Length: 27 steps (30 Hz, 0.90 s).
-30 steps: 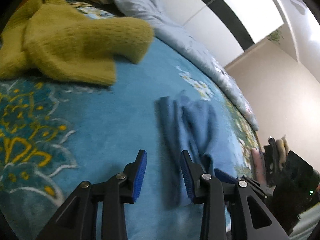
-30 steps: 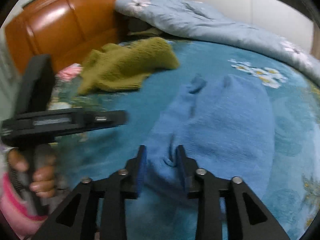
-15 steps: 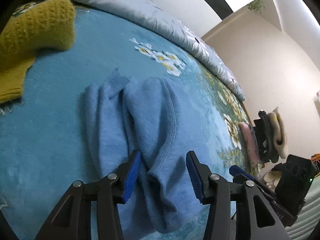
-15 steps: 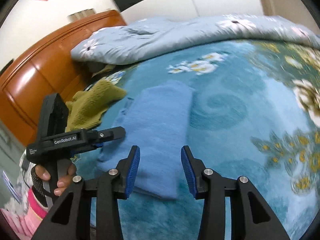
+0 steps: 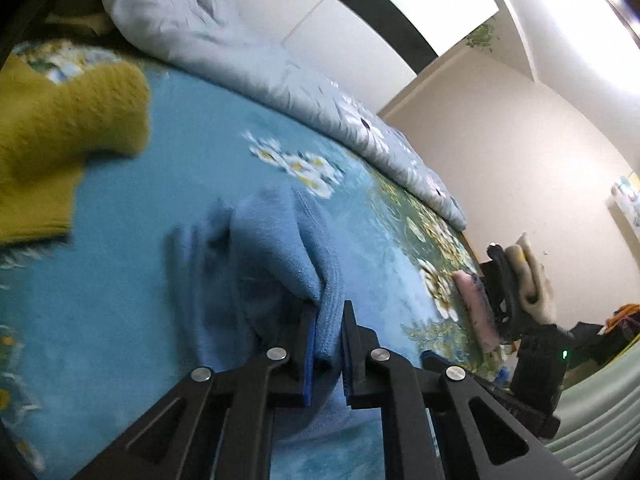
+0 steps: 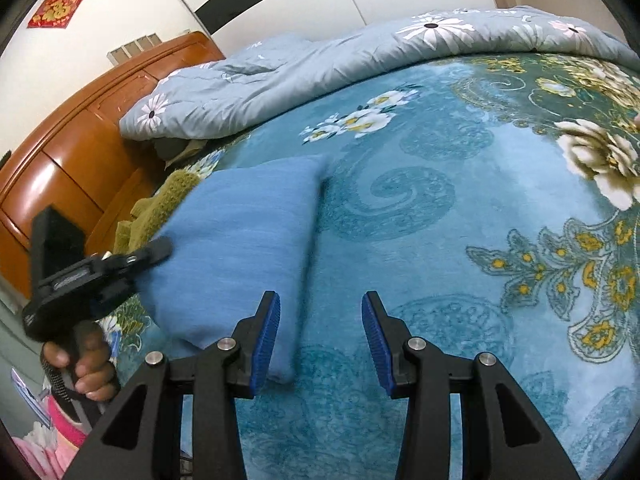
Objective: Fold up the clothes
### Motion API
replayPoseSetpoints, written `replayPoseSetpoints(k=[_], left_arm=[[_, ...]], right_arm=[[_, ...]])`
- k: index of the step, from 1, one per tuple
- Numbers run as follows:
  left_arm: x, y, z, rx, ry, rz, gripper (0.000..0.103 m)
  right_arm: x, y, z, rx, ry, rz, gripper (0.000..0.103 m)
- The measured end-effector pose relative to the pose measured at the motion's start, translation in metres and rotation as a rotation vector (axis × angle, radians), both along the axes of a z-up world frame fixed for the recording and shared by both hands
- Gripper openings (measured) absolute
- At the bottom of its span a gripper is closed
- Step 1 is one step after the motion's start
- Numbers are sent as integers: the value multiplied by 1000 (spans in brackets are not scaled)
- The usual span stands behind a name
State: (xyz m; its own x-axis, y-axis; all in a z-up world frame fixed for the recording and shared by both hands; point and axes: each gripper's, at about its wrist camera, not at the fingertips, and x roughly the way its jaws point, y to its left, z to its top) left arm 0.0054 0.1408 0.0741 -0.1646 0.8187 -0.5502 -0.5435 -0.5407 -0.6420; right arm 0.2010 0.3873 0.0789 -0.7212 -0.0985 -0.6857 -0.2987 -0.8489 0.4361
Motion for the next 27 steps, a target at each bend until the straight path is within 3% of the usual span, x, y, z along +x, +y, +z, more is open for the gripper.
replayPoseSetpoints(k=[5,8,14,17,19,27], left_arm=[[-8,-19,-46,-97,-107,79,12],[-10,-26,-61,-66,-169,93,16],[-7,-17,-57,-104,-128,84,19],[-8,-17,-61,-121,-127,95,30],[-8,-21,-64,-145,-123,115,47],[-8,-25,-66,-141,-126,126,48]], right_arm=[[-2,1,-6,-35,-4,5,44],[-6,-7,-6,-31,-2,41,44],[-10,-16,-7,-85,13,85,47],[-15,-22,-17,-120,-10,112,53],[-18,-25,-23,-148,-26,129,54],[-31,-29,-56,-392,-58,132,55]])
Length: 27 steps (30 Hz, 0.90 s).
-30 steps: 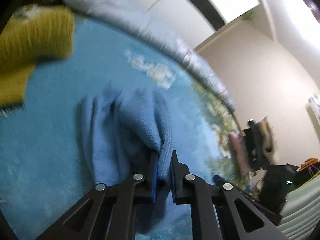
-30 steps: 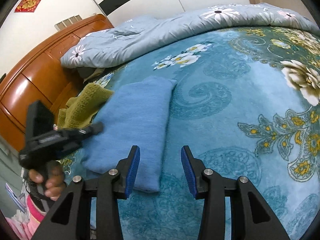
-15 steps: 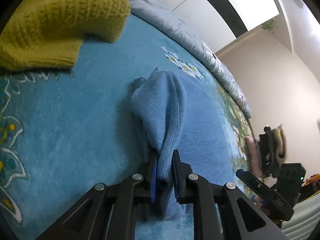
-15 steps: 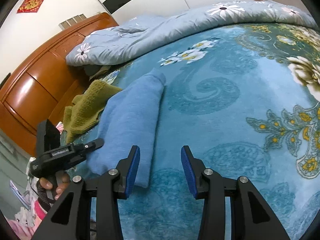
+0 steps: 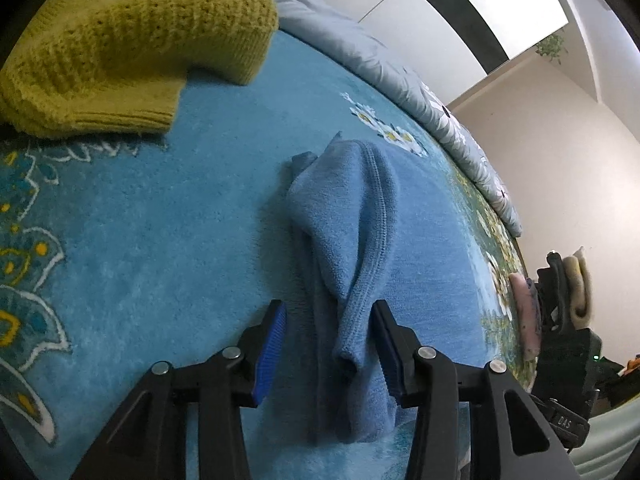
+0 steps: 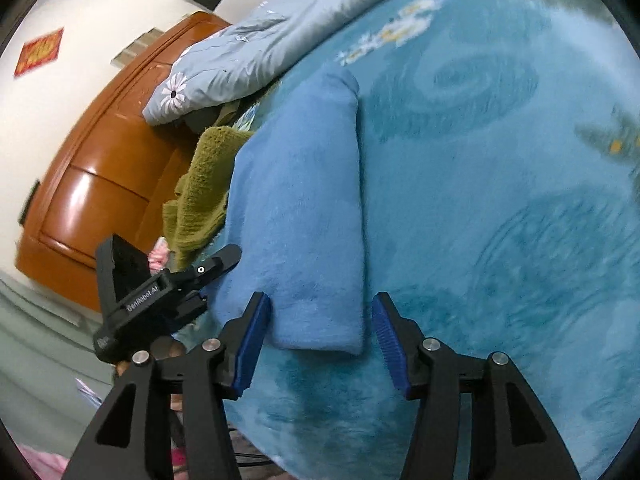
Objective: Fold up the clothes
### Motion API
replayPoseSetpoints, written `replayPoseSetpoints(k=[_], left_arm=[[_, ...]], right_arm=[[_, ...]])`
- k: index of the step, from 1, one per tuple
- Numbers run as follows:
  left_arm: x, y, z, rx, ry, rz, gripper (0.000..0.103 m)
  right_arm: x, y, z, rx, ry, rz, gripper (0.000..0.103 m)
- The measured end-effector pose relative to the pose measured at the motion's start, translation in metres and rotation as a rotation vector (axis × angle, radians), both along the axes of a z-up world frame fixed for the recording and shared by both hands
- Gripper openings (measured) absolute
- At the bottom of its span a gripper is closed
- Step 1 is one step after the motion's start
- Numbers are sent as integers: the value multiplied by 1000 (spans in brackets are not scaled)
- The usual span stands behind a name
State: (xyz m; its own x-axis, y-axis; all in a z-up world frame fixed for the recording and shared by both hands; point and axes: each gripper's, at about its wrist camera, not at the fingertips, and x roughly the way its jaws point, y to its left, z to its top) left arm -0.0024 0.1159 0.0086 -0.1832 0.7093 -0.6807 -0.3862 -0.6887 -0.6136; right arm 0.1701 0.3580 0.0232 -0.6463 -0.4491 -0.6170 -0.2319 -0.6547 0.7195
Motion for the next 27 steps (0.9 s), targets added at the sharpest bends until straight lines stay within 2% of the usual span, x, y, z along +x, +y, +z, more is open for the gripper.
replayPoseSetpoints(k=[3,5,7,8,12,15,19,22,27], left_arm=[[0,-3,2,16,2,-4,48],[0,-6,3,30,1,-8,48],[0,-8,6,47,1,-15,48],[0,-9,7,57,2,-21,49],[4,-9,18,76,39,-47,49],[4,-10,25,69,70,-50,50],[-1,-10,26,75,56,-36,51],[-8,-4,27,74,45,-30,53],[-35,21,27,91,-5,-38,59]], right_arm=[[1,-2,-6,-45,9,-18,55],[2,1,-7,-65,17,-38,48],[4,6,-7,-90,25,-61,20],[5,10,-7,-109,33,-71,15],[7,28,4,-73,47,-104,13],[8,58,17,-19,48,-148,13],[3,103,27,38,35,-213,13],[1,121,19,-3,4,-240,13],[8,121,10,-43,-6,-272,19]])
